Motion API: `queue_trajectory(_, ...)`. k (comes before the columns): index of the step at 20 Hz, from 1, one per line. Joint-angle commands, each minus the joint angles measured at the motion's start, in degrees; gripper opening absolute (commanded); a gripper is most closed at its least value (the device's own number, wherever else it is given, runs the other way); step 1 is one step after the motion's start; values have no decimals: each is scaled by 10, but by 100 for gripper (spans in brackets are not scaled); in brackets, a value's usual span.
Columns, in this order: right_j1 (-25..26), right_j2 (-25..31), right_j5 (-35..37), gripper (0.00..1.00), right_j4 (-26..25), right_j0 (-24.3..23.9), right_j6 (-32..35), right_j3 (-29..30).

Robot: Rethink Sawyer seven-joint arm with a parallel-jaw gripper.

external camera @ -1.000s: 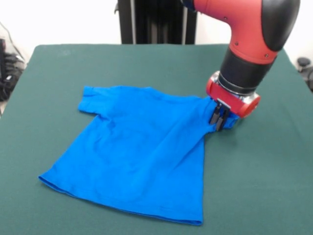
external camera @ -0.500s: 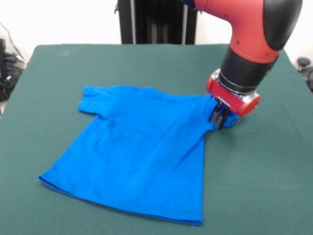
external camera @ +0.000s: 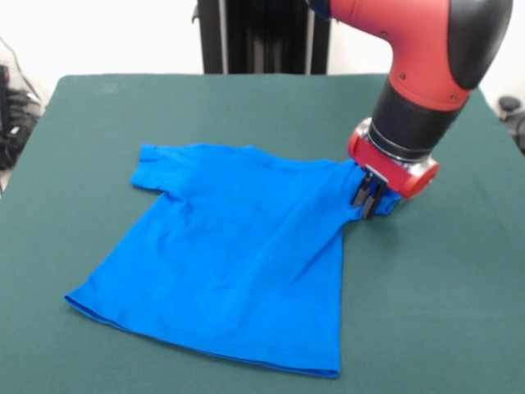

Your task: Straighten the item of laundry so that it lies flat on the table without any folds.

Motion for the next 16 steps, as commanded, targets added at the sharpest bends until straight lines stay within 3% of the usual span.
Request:
queue_trajectory(1, -17, 67, 38, 0, 33, 39, 189, -94)
queue_trajectory(16, -8, 65, 48, 0, 28, 40, 217, -117)
